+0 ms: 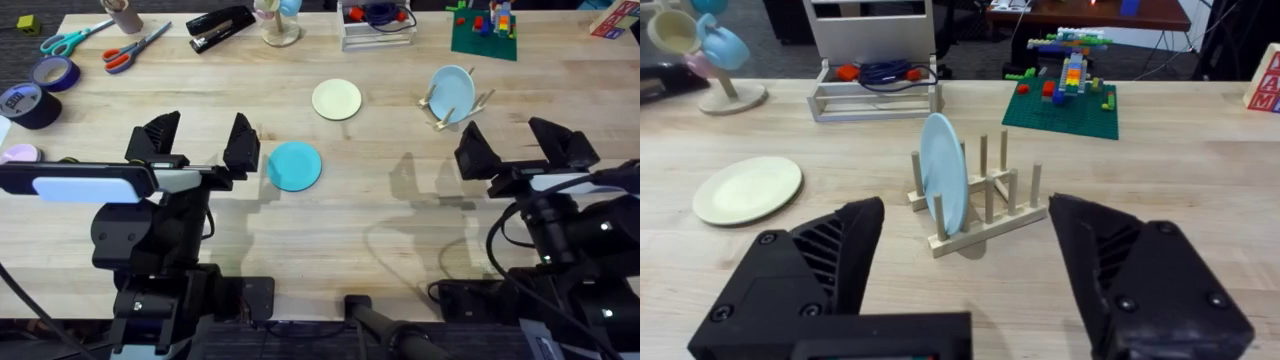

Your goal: Pick up the plates from the table one by one and place each into a slot on the dish rack.

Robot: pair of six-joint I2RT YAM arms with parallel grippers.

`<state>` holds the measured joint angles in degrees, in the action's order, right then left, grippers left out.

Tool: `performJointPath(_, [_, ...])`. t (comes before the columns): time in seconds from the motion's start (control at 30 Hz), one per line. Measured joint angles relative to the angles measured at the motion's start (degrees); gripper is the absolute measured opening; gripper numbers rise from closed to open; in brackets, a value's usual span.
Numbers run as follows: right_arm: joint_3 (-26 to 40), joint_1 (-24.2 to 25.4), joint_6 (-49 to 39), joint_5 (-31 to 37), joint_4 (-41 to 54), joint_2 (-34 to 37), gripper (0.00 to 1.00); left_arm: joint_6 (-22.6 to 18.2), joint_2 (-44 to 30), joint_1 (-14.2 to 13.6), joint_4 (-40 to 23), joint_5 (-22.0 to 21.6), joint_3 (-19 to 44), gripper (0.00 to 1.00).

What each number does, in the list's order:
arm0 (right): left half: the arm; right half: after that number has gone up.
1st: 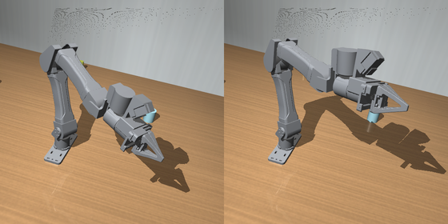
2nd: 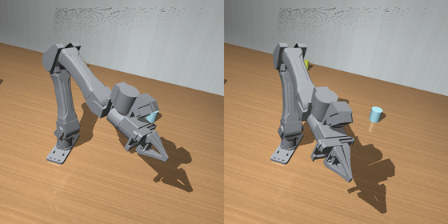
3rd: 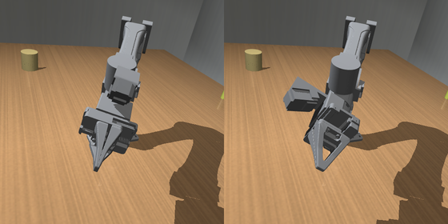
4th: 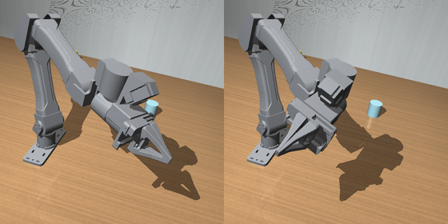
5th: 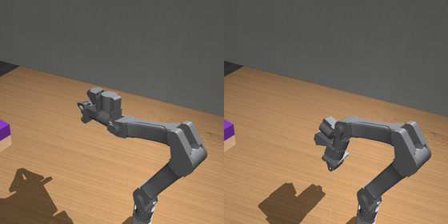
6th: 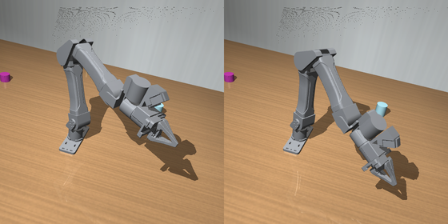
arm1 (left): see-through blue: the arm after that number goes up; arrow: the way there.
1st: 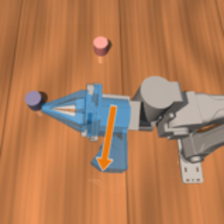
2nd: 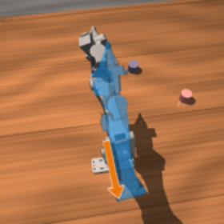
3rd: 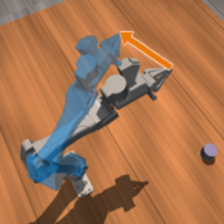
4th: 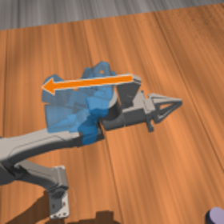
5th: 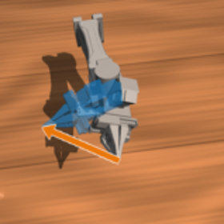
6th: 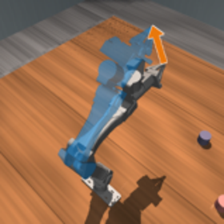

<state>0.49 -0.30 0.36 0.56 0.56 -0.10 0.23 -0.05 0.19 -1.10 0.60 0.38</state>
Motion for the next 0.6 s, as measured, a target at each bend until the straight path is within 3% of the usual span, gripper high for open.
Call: performJointPath(0.6, [0.03,-0.02,0.02,-0.13,0.28,0.0,0.995,-0.22,0.0,0.0,0.0,-0.02,0.0,0.993])
